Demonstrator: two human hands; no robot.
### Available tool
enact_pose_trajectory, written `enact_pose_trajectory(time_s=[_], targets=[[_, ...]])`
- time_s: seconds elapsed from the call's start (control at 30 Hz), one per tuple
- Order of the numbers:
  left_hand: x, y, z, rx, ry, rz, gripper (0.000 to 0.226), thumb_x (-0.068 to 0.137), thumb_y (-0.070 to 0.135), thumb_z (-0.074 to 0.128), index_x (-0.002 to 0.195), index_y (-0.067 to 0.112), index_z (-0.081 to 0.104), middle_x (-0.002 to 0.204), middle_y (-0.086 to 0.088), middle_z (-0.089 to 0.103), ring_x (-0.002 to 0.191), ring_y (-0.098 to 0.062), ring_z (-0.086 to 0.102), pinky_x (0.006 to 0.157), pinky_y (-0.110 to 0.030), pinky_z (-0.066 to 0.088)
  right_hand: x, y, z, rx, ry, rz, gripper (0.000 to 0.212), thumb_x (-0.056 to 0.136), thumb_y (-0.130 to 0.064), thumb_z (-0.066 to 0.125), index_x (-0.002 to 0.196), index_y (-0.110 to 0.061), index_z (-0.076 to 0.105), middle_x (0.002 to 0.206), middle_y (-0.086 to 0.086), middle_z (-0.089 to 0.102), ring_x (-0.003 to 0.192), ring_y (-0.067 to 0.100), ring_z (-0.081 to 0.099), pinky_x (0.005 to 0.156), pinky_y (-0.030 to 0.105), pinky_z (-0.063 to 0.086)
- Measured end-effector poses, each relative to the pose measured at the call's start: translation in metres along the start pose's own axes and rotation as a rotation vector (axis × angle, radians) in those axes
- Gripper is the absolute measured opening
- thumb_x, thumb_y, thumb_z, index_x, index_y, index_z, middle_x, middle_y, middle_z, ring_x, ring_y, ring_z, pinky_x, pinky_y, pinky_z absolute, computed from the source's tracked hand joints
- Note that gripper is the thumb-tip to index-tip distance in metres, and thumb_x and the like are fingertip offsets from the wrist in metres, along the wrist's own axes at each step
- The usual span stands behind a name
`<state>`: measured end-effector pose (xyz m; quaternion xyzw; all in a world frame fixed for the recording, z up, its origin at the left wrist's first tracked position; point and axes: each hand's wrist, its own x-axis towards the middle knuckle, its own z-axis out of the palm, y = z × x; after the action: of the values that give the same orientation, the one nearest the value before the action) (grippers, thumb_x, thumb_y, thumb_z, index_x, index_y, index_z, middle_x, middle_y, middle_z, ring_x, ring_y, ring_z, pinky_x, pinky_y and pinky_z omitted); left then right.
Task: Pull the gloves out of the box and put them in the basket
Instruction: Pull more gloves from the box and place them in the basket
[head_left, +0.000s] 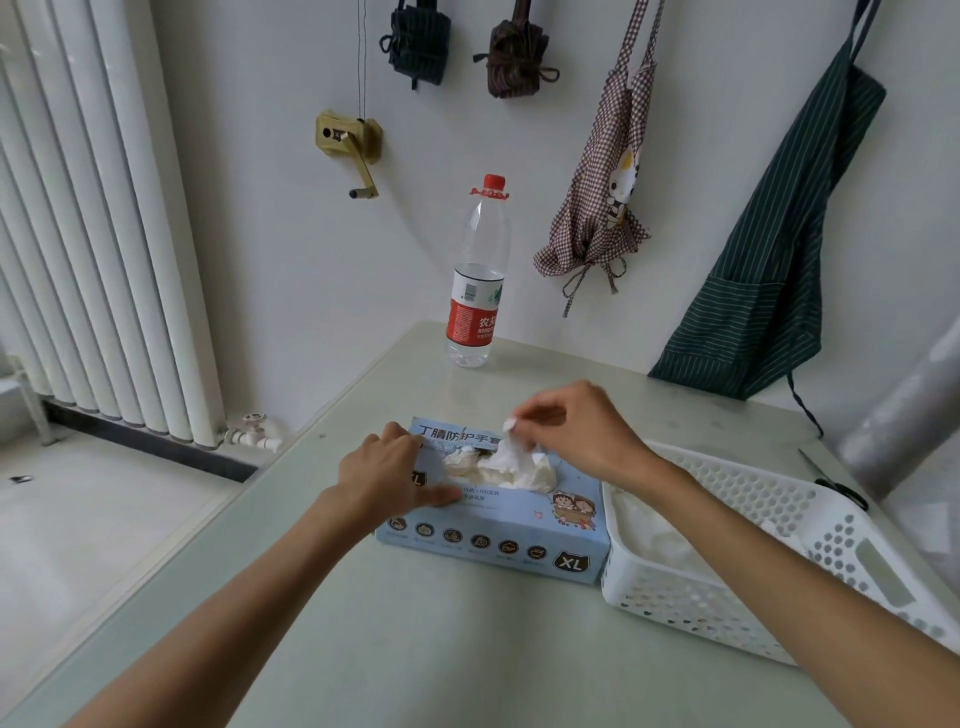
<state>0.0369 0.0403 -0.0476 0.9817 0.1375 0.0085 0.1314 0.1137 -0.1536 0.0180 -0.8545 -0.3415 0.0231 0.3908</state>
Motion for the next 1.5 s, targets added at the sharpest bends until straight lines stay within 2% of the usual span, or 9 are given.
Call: enact_pose_trajectory(time_s=[0.1,0.3,0.47,0.57,0.73,0.83,1.07,1.37,1.5], targets=[[-0.002,-0.001,0.002,-0.018,0.009,0.002,0.087,0.073,0.073,0.055,0.142,0.022,0.037,0.137,0.001,0.04,0.115,-0.019,0.046,0.078,-0.029,0.043,0.004,-0.006,0.002,0.092,0.125,-0.048,0.012,0.078,-0.004,0.075,0.089,-0.008,0.076,0.076,0.004,0.074,0.066,0.009,0.069,0.074,0.019,0.056],[-0.005,-0.001,0.005,-0.07,0.032,-0.003,0.086,0.073,0.072,0.056,0.142,0.024,0.037,0.136,0.002,0.041,0.114,-0.019,0.046,0.081,-0.03,0.043,0.024,-0.03,0.05,-0.055,0.063,-0.099,0.013,0.078,-0.01,0.074,0.09,-0.011,0.077,0.082,0.002,0.075,0.074,0.008,0.069,0.081,0.028,0.057],[-0.009,-0.006,0.009,-0.162,0.056,0.006,0.087,0.071,0.073,0.056,0.142,0.026,0.037,0.143,0.004,0.037,0.121,-0.019,0.043,0.092,-0.034,0.043,0.038,-0.03,0.027,-0.061,-0.346,0.062,0.039,0.08,-0.005,0.073,0.118,-0.013,0.065,0.108,0.004,0.068,0.085,0.01,0.065,0.071,0.02,0.056],[-0.01,-0.01,0.007,-0.17,0.042,0.002,0.09,0.069,0.076,0.053,0.143,0.027,0.034,0.148,0.004,0.033,0.129,-0.021,0.037,0.101,-0.038,0.037,0.033,-0.013,-0.019,-0.218,-0.201,0.162,0.033,0.087,-0.008,0.066,0.119,-0.014,0.064,0.115,0.004,0.066,0.081,0.007,0.062,0.065,0.016,0.052],[0.005,0.012,-0.01,-0.159,0.253,0.258,0.066,0.08,0.064,0.054,0.138,0.036,0.041,0.146,0.006,0.038,0.131,-0.016,0.034,0.106,-0.035,0.028,0.008,0.021,-0.02,-0.535,-0.327,0.311,0.024,0.084,-0.033,0.07,0.103,-0.019,0.074,0.104,-0.002,0.072,0.091,0.012,0.064,0.084,0.028,0.052],[0.013,0.037,-0.006,-0.031,0.249,0.414,0.063,0.079,0.069,0.051,0.133,0.038,0.046,0.139,0.01,0.046,0.122,-0.012,0.04,0.1,-0.029,0.029,0.004,0.027,-0.004,-0.544,-0.239,0.261,0.018,0.083,-0.031,0.07,0.096,-0.02,0.076,0.098,-0.002,0.073,0.088,0.013,0.065,0.081,0.033,0.055],[0.011,0.032,0.022,-0.007,0.288,0.105,0.129,0.035,0.101,0.011,0.141,0.031,0.036,0.141,0.006,0.045,0.128,-0.017,0.04,0.106,-0.036,0.027,0.002,0.023,-0.023,0.057,-0.121,0.389,0.022,0.072,-0.031,0.081,0.083,-0.013,0.075,0.078,-0.005,0.069,0.076,0.003,0.06,0.066,0.013,0.044],[0.014,0.036,0.025,0.074,0.273,0.074,0.122,0.04,0.101,0.022,0.136,0.029,0.042,0.136,0.005,0.05,0.122,-0.018,0.045,0.103,-0.035,0.029,0.016,-0.002,-0.016,-0.108,-0.151,0.17,0.017,0.086,-0.028,0.069,0.09,-0.012,0.072,0.08,-0.002,0.068,0.073,0.008,0.06,0.072,0.023,0.048],[0.016,0.039,0.024,0.122,0.24,0.076,0.118,0.045,0.099,0.029,0.137,0.027,0.042,0.136,0.001,0.049,0.121,-0.021,0.045,0.104,-0.036,0.029,0.012,-0.005,-0.031,-0.094,-0.02,0.149,0.017,0.085,-0.027,0.069,0.085,-0.01,0.073,0.081,0.002,0.07,0.072,0.009,0.058,0.073,0.024,0.047]])
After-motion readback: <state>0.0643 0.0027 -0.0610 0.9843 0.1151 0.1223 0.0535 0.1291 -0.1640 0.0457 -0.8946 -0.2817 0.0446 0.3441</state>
